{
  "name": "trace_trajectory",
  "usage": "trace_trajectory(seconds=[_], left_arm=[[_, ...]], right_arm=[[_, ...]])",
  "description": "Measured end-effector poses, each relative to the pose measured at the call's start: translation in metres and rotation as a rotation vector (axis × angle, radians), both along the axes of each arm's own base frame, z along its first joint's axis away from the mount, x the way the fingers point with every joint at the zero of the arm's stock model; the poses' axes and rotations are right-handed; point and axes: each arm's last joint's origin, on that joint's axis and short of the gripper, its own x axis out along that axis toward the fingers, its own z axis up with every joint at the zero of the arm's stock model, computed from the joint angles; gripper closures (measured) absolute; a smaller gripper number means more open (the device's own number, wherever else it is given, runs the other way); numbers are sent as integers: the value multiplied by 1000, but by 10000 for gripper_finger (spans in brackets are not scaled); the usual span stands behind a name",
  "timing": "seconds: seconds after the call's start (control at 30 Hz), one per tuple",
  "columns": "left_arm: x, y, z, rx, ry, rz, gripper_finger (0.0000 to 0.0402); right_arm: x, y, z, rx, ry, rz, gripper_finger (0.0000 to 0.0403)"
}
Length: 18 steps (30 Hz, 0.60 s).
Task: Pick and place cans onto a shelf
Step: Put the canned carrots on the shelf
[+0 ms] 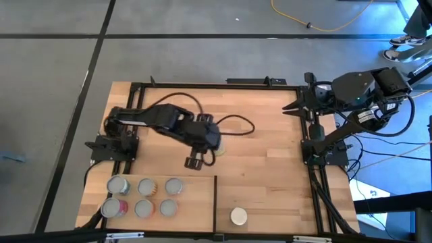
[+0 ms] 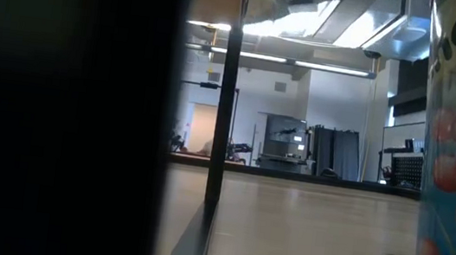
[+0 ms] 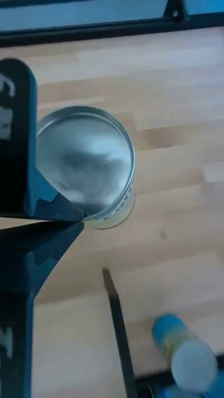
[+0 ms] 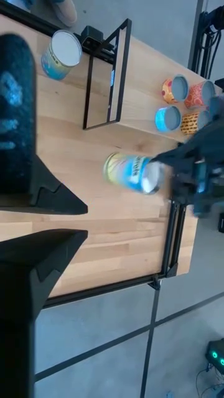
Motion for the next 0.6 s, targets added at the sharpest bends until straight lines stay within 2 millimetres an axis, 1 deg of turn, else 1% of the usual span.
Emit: trace_trajectory(seconds=[0.1,0.23,0.37,0.6], left_arm=[[-11,-12,8,-26,-20,0,401],[-25,-30,14,-55,-19,-25,401],[-33,-56,13,-93,-4,-93,401],[-54,-102,13,-148,7,-186,401]], right_arm=[[0,0,0,0,1,0,353],[0,0,0,0,1,0,353],[0,0,0,0,2,0,353],[0,0,0,0,2,0,353]])
